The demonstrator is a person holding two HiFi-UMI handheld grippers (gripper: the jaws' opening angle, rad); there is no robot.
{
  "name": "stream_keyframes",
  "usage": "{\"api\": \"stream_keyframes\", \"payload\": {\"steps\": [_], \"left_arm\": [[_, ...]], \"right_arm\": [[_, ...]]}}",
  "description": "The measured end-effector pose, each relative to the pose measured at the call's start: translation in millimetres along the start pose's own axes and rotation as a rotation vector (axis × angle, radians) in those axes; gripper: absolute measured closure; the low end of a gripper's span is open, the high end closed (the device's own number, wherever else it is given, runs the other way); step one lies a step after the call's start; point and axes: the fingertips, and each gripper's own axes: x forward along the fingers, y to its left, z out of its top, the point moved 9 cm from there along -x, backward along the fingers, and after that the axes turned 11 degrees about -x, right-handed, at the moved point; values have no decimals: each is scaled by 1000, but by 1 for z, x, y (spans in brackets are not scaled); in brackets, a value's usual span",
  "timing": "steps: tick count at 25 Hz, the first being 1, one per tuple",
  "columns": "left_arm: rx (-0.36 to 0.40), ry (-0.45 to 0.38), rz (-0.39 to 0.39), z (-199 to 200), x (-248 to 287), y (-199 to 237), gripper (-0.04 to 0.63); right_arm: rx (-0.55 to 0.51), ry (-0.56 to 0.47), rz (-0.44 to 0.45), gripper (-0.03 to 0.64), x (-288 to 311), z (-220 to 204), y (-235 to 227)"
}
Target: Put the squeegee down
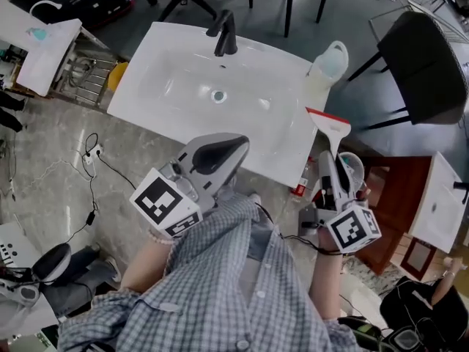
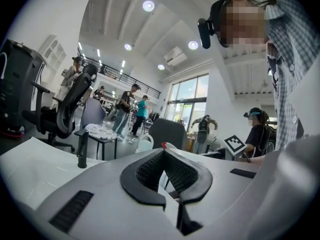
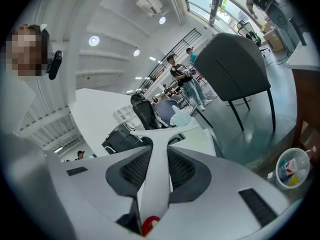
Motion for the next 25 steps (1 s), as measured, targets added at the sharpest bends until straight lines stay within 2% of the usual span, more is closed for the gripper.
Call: {"api": "stream_keyframes", "payload": {"steps": [13, 25], "left_arm": [[-3, 66, -99, 15, 22, 43, 589], [-17, 107, -125, 15, 28, 71, 589]], "right_arm": [[-9, 29, -162, 525, 37, -15, -3], [-63, 118, -295, 525, 71, -39, -17]]}}
